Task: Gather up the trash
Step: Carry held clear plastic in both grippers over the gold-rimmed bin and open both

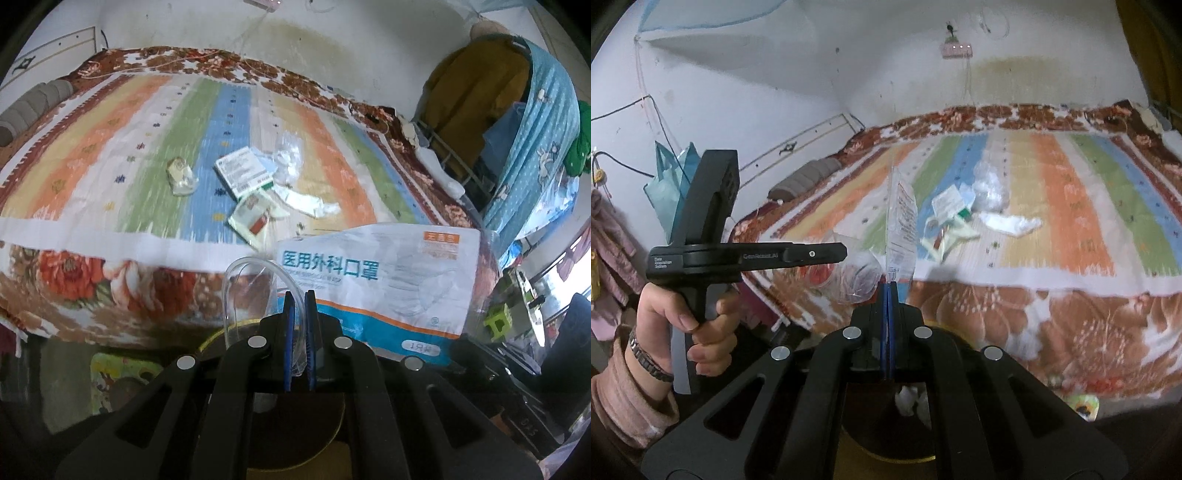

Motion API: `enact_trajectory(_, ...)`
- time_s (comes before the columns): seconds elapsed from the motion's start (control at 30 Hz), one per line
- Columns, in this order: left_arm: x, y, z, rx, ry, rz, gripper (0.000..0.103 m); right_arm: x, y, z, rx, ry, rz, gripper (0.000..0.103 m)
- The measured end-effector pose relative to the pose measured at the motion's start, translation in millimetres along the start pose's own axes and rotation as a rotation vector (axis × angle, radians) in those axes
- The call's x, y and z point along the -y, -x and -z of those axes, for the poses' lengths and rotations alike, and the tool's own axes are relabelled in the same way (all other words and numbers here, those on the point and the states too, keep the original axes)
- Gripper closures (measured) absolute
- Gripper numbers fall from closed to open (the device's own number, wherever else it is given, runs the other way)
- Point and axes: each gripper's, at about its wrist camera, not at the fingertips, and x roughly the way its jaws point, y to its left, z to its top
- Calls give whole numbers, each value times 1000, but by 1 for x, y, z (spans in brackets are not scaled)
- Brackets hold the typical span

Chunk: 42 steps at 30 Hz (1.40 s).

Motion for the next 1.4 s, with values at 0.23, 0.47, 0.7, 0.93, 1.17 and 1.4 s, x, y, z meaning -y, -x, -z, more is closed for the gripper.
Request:
enact_trajectory(0.23, -1, -2, 25, -22, 14, -18, 98, -6, -11, 21, -91, -10, 37, 103)
enact_trajectory(0.47, 0, -16, 47, -79, 26, -68, 98, -7, -33, 44, -220, -36, 87, 103)
enact_trajectory(0.7, -4, -35, 55, -138, 52, -117, 98, -3, -52, 57, -321, -64, 115, 103)
enact_trajectory(0.93, -11, -45, 56, -185, 87, -130, 73, 0, -65, 63, -394, -92, 123, 86)
enact_trajectory(1.17, -22, -39, 52, -158, 134, -148, 61, 5, -63, 61, -376, -125, 138, 69)
enact_trajectory(1.4, -26, -35, 40, -156, 139, -163, 49, 8, -63, 54, -359, -122, 167, 54)
